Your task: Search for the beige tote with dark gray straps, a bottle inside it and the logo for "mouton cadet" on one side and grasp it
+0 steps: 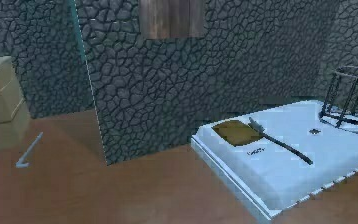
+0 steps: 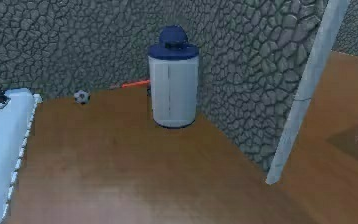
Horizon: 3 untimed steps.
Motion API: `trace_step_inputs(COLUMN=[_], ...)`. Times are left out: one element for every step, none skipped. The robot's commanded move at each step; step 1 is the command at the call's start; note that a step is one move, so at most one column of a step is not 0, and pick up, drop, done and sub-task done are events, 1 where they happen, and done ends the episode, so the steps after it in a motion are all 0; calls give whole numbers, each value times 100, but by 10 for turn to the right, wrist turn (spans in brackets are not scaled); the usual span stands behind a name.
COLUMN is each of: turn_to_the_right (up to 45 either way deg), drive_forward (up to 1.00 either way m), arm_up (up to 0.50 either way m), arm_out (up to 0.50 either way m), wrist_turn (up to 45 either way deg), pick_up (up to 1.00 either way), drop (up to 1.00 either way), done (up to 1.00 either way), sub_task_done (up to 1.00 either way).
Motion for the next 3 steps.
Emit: trace_step_inputs(turn_to_the_right=[-360, 0, 450], drive_forward=[0, 10, 0], arm_up=[0, 0, 0], arm_out=[0, 0, 0], wrist_turn=[0, 0, 0], pick_up=[0, 0, 0], drop=[0, 0, 0], done=[0, 0, 0], sub_task_done=[0, 0, 0])
